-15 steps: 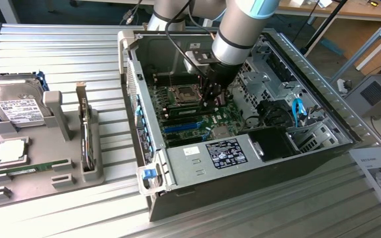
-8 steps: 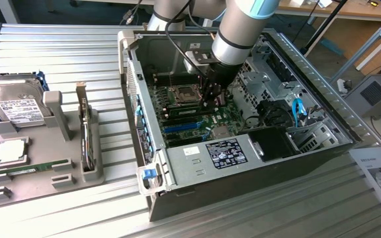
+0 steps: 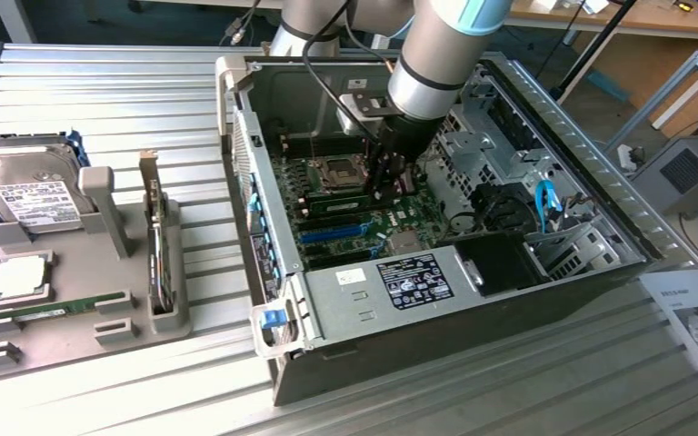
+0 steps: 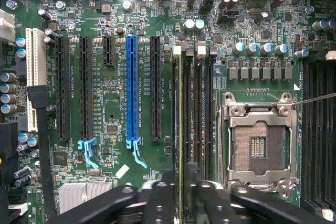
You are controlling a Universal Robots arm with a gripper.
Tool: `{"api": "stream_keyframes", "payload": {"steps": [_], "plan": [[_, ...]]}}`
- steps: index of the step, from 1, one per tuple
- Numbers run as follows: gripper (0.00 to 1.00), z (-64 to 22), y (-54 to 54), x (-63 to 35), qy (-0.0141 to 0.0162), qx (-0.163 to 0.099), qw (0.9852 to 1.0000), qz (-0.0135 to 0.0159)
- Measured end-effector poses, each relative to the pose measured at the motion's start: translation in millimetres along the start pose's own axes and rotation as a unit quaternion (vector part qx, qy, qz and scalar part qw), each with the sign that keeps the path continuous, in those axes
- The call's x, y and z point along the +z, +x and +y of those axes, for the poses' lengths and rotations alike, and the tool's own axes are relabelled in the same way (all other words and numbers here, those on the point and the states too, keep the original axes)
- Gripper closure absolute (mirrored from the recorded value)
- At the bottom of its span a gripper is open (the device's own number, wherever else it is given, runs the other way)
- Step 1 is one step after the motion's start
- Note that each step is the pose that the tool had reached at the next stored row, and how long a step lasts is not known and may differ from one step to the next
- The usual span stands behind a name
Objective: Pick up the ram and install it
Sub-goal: 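Insert the ram into the slot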
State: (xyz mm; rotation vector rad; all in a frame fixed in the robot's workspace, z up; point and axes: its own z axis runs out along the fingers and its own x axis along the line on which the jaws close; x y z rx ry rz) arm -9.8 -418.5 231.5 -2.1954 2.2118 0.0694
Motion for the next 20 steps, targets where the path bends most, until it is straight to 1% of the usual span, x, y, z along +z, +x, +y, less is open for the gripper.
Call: {"api": "stream_keyframes", "payload": {"steps": [1,6,8,9,10,16,20], "plan": [[0.68,0.0,0.0,0.0,0.0000,0.000,1.0000,0.0000],[0.68,0.0,0.0,-0.2,0.0000,0.000,1.0000,0.0001],[0.68,0.1,-0.1,-2.7,0.0000,0.000,1.0000,0.0001],[0.68,0.1,-0.3,-7.8,0.0000,0.000,1.0000,0.0001],[0.68,0.2,-0.5,-10.8,0.0000,0.000,1.0000,0.0001],[0.68,0.4,-1.4,-28.4,0.0000,0.000,1.0000,0.0001],[0.68,0.6,-1.8,-38.1,0.0001,0.000,1.0000,0.0002]]}}
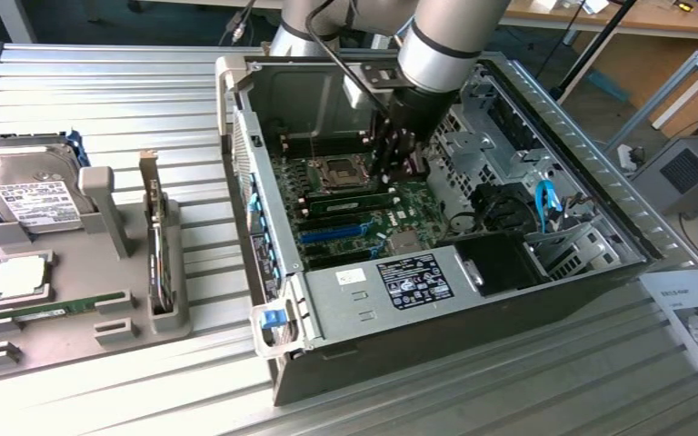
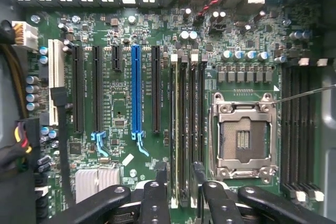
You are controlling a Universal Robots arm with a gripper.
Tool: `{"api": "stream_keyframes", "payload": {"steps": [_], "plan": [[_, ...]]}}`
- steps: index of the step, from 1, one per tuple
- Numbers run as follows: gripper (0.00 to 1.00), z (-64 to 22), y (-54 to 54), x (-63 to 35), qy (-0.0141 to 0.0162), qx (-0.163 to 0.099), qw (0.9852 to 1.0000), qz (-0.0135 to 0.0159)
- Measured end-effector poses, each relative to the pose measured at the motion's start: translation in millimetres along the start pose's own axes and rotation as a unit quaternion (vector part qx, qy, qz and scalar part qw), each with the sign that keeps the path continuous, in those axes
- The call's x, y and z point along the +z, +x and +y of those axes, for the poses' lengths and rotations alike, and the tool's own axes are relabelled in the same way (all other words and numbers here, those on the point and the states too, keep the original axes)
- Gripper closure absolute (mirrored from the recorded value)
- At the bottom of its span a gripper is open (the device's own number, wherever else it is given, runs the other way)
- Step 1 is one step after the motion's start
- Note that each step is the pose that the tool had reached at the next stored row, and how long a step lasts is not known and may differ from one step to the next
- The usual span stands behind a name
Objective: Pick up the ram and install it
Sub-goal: 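Insert the ram into the slot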
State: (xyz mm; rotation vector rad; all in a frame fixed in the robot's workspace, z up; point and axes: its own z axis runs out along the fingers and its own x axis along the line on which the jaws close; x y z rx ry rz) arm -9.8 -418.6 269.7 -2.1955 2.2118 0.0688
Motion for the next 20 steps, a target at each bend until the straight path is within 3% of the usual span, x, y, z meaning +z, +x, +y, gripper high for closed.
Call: {"api": "stream_keyframes", "payload": {"steps": [20], "plan": [[0.68,0.9,-2.5,-51.1,0.0019,0.000,1.0000,-0.0001]]}}
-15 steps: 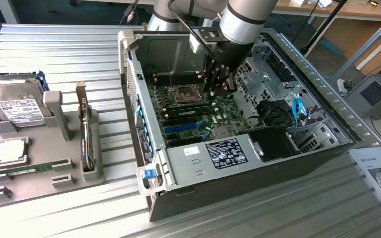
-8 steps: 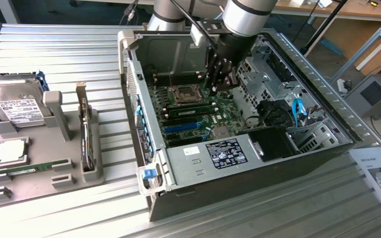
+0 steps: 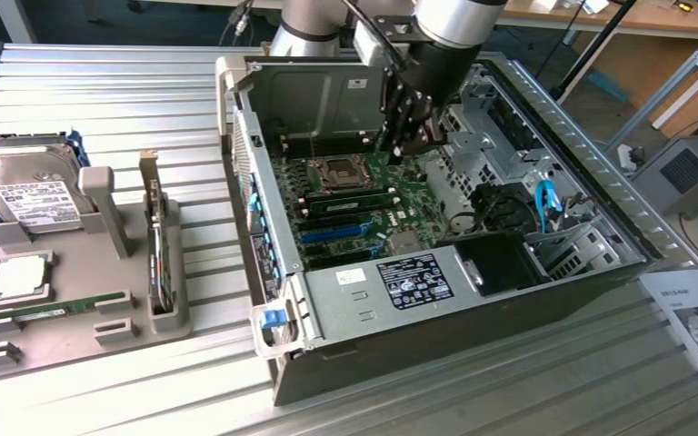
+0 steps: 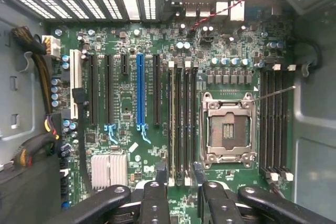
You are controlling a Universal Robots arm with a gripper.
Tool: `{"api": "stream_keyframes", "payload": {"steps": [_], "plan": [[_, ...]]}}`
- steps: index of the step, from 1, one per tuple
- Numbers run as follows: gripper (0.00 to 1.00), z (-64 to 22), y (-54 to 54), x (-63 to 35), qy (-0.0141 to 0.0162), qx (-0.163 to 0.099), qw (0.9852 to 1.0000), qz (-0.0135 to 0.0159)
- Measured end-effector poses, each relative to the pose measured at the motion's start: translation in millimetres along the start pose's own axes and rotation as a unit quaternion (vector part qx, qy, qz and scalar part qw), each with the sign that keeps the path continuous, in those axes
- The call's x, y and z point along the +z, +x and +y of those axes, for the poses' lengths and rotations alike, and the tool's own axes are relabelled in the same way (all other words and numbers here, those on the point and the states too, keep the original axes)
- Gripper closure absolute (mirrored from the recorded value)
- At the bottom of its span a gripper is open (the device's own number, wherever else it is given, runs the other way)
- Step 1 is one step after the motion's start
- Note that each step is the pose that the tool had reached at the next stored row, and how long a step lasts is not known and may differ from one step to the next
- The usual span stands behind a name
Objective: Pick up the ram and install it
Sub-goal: 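Insert the ram into the slot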
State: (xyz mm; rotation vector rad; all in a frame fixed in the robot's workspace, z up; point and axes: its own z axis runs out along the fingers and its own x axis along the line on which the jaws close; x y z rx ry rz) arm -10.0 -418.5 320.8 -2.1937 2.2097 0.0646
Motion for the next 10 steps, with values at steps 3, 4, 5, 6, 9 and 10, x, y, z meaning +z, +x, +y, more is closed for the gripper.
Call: {"api": "stream_keyframes", "payload": {"steps": [3,4,5,6,9,10], "plan": [[0.68,0.1,-0.3,-6.3,0.0003,0.000,1.0000,-0.0001],[0.68,0.2,-0.4,-8.9,0.0005,0.000,1.0000,0.0000],[0.68,0.3,-0.6,-11.7,0.0008,0.000,1.0000,-0.0001],[0.68,0.4,-0.8,-15.6,0.0012,0.000,1.0000,0.0000],[0.68,0.6,-1.2,-25.3,0.0020,0.000,1.0000,-0.0001],[0.68,0.6,-1.3,-27.4,0.0021,0.000,1.0000,0.0000]]}}
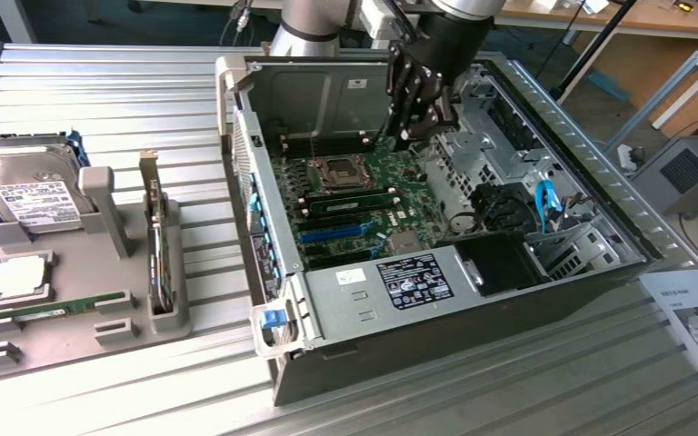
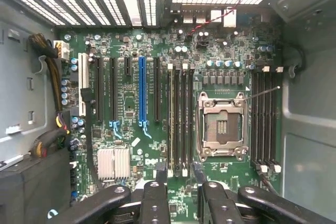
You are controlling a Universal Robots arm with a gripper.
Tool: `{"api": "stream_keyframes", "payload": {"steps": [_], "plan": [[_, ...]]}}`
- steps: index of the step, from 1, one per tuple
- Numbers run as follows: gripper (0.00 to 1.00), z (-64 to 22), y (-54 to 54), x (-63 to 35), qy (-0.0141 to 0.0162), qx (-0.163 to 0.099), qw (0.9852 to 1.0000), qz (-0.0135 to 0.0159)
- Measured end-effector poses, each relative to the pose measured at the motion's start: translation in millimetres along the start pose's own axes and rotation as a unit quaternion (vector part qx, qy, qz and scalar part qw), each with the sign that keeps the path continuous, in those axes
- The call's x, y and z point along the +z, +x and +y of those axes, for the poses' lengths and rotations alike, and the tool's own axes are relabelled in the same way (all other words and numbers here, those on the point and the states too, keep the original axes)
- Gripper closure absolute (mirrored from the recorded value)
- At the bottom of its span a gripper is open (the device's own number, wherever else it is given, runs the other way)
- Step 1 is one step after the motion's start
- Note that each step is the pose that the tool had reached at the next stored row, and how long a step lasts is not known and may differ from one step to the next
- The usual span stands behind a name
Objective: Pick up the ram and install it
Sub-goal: 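Insert the ram into the slot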
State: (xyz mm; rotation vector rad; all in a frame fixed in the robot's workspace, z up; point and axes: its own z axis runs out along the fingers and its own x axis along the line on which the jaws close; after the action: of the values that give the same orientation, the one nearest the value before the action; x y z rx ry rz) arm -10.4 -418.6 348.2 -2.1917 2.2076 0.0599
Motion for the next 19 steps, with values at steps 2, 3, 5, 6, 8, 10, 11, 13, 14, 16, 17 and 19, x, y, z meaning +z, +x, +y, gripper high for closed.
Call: {"api": "stream_keyframes", "payload": {"steps": [2,3,5,6,8,10,11,13,14,16,17,19], "plan": [[0.68,0.1,-0.2,-4.1,0.0004,0.000,1.0000,0.0000],[0.68,0.1,-0.3,-6.1,0.0005,0.000,1.0000,0.0000],[0.68,0.2,-0.5,-9.5,0.0009,0.000,1.0000,0.0000],[0.68,0.2,-0.5,-10.7,0.0011,0.000,1.0000,0.0000],[0.68,0.3,-0.5,-11.3,0.0014,0.000,1.0000,-0.0001],[0.68,0.3,-0.6,-11.4,0.0015,0.000,1.0000,-0.0001],[0.68,0.3,-0.6,-11.4,0.0015,0.000,1.0000,-0.0001],[0.68,0.3,-0.6,-11.5,0.0015,0.000,1.0000,0.0000],[0.68,0.3,-0.6,-12.0,0.0014,0.000,1.0000,0.0002],[0.68,0.3,-0.7,-14.7,0.0015,0.000,1.0000,0.0001],[0.68,0.4,-0.8,-16.6,0.0015,0.000,1.0000,0.0000],[0.68,0.4,-1.0,-20.2,0.0015,0.000,1.0000,0.0000]]}}
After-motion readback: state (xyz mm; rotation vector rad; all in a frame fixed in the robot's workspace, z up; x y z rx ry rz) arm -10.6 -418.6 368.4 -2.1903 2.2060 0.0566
